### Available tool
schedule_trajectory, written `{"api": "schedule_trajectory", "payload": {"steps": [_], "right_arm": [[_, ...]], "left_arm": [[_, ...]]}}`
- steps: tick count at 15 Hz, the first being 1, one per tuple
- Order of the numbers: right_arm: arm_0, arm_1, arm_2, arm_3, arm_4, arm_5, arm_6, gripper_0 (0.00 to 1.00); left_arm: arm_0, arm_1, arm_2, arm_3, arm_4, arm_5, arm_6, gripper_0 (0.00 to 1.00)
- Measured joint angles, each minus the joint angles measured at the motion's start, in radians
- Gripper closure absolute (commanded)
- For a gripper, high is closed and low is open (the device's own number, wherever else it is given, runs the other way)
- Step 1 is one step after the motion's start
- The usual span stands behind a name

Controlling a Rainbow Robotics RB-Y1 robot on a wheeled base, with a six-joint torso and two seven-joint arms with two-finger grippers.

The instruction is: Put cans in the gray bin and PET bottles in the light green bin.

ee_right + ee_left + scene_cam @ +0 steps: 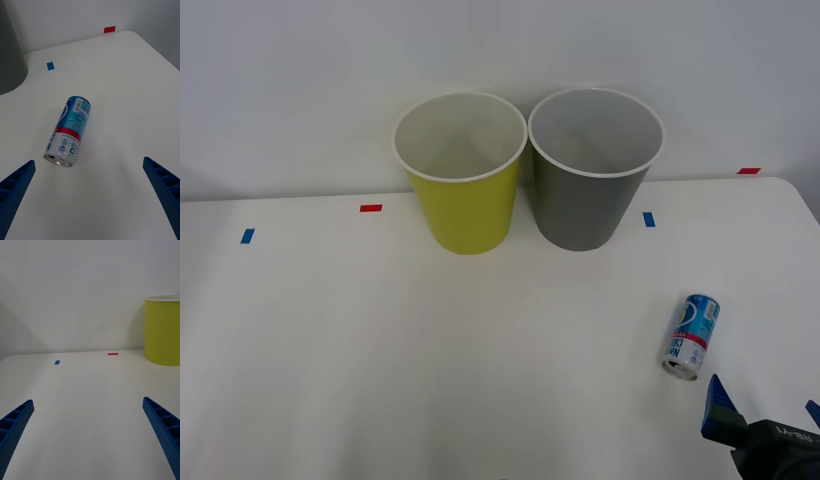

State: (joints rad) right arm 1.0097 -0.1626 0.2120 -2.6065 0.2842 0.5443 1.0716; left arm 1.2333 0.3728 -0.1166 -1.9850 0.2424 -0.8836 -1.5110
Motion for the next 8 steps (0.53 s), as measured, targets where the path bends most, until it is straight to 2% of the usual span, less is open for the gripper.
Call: {"api": "schedule_trajectory", "payload": {"steps": [5, 8], "right_arm": [[-0.117, -0.032, -0.001, -0.011, -0.009, 0.27, -0.017, 0.0], [-0.213, -0.023, -0.026, -0.012, -0.078, 0.397, -0.019, 0.0]], "left_arm": [[0.0, 0.0, 0.0, 0.0, 0.0, 0.0, 0.0, 0.0], [0.0, 0.0, 0.0, 0.0, 0.0, 0.0, 0.0, 0.0]]}}
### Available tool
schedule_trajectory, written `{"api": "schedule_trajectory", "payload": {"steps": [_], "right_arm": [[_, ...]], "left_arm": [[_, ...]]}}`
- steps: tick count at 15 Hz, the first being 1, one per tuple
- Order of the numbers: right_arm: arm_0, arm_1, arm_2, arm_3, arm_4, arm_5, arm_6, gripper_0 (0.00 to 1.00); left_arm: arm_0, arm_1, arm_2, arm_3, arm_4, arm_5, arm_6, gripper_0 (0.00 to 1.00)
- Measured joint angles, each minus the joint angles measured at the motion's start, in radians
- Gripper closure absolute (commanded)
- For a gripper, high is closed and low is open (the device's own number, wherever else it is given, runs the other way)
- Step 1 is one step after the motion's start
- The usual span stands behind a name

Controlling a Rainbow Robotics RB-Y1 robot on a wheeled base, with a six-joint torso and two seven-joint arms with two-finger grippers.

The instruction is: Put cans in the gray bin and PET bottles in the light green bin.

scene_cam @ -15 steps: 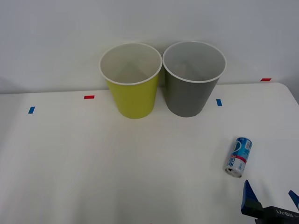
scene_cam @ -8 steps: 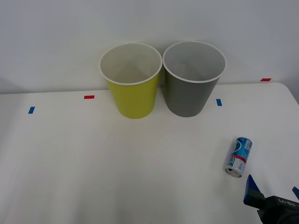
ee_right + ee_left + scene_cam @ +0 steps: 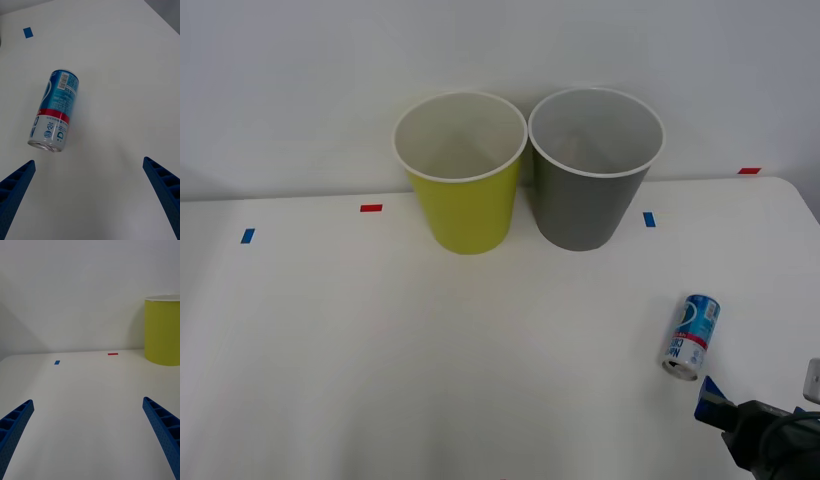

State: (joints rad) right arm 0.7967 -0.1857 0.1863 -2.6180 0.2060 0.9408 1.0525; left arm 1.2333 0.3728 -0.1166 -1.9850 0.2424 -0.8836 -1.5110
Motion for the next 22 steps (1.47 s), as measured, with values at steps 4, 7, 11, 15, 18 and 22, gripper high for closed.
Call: {"api": "schedule_trajectory", "payload": {"steps": [4, 7, 11, 15, 18, 22], "right_arm": [[-0.124, -0.009, -0.048, 0.0, -0.083, 0.199, -0.001, 0.0], [-0.238, -0.024, -0.107, 0.0, -0.154, 0.362, -0.003, 0.0], [-0.405, -0.032, -0.211, 0.0, -0.281, 0.546, 0.003, 0.0], [-0.512, -0.104, -0.263, 0.042, -0.376, 0.552, 0.005, 0.0], [-0.578, -0.152, -0.274, 0.092, -0.406, 0.615, 0.002, 0.0], [-0.731, -0.188, -0.309, 0.237, -0.502, 0.703, 0.0, 0.0]], "left_arm": [[0.0, 0.0, 0.0, 0.0, 0.0, 0.0, 0.0, 0.0], [0.0, 0.0, 0.0, 0.0, 0.0, 0.0, 0.0, 0.0], [0.0, 0.0, 0.0, 0.0, 0.0, 0.0, 0.0, 0.0], [0.0, 0.0, 0.0, 0.0, 0.0, 0.0, 0.0, 0.0], [0.0, 0.0, 0.0, 0.0, 0.0, 0.0, 0.0, 0.0], [0.0, 0.0, 0.0, 0.0, 0.0, 0.0, 0.0, 0.0]]}}
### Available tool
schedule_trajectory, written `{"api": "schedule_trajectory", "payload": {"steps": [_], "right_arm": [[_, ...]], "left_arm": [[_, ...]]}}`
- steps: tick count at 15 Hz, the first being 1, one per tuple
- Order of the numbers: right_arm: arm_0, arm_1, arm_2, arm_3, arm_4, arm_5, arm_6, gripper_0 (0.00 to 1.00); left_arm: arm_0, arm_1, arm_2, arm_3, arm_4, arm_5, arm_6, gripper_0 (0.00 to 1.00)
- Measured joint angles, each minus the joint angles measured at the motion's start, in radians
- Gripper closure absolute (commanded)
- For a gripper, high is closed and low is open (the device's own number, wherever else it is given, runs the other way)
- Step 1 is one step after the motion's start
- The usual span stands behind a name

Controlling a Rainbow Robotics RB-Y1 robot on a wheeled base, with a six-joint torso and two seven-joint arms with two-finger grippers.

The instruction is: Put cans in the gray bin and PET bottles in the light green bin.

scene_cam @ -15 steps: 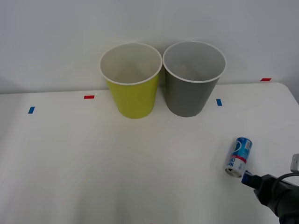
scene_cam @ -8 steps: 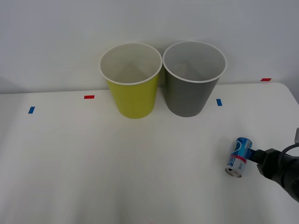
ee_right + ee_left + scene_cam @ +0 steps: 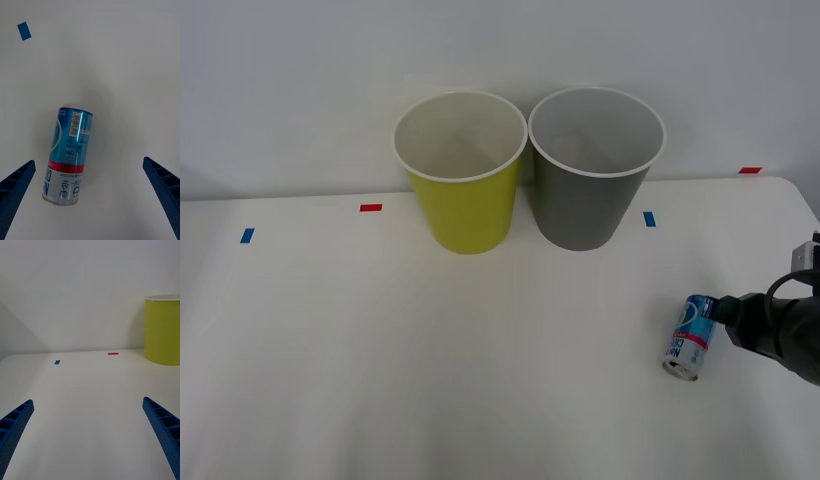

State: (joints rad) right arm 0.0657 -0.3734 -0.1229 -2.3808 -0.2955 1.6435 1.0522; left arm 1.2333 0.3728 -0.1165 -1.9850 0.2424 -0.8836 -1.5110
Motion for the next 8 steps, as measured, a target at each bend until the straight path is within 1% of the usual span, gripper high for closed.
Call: {"api": "schedule_trajectory", "payload": {"steps": [4, 8], "right_arm": [[-0.084, -0.092, -0.015, 0.128, -0.099, 0.003, -0.001, 0.0], [-0.165, -0.115, -0.005, 0.252, -0.149, 0.035, -0.002, 0.0]], "left_arm": [[0.0, 0.0, 0.0, 0.0, 0.0, 0.0, 0.0, 0.0], [0.0, 0.0, 0.0, 0.0, 0.0, 0.0, 0.0, 0.0]]}}
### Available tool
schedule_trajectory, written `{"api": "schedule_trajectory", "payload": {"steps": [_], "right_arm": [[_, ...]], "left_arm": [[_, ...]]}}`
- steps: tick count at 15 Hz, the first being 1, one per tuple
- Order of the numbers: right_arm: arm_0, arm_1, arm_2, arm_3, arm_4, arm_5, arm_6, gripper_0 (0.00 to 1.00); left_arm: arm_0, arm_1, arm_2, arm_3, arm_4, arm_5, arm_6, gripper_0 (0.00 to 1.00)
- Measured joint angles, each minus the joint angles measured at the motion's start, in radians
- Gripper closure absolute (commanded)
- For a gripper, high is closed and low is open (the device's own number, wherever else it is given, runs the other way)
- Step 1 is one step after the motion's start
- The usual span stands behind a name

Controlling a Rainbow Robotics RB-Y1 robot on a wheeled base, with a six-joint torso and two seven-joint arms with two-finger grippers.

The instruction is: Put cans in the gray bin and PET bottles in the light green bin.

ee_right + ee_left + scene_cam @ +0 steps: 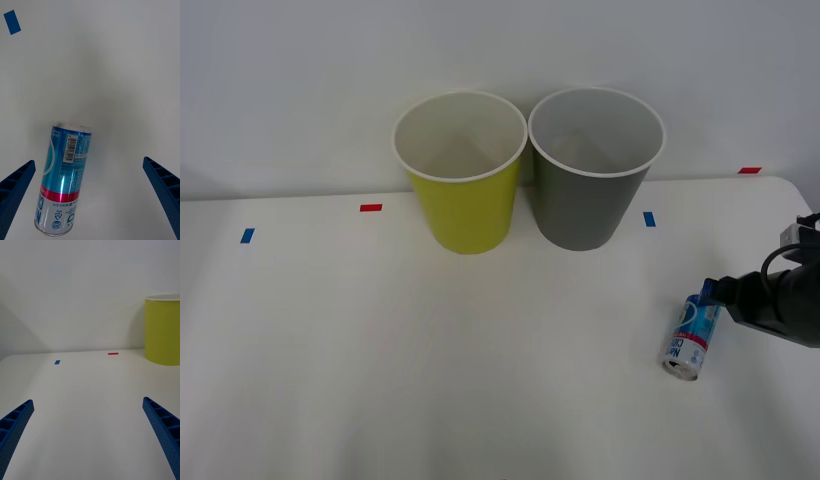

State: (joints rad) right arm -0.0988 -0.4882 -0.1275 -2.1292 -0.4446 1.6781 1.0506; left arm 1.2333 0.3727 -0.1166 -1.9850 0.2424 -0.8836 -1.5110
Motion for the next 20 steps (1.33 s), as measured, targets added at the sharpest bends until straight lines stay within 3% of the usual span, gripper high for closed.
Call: {"api": "schedule_trajectory", "payload": {"steps": [11, 20], "right_arm": [[-0.096, 0.0, 0.026, 0.192, -0.053, 0.019, -0.043, 0.0], [-0.119, 0.009, 0.04, 0.308, -0.071, -0.044, -0.087, 0.0]], "left_arm": [[0.0, 0.0, 0.0, 0.0, 0.0, 0.0, 0.0, 0.0], [0.0, 0.0, 0.0, 0.0, 0.0, 0.0, 0.0, 0.0]]}}
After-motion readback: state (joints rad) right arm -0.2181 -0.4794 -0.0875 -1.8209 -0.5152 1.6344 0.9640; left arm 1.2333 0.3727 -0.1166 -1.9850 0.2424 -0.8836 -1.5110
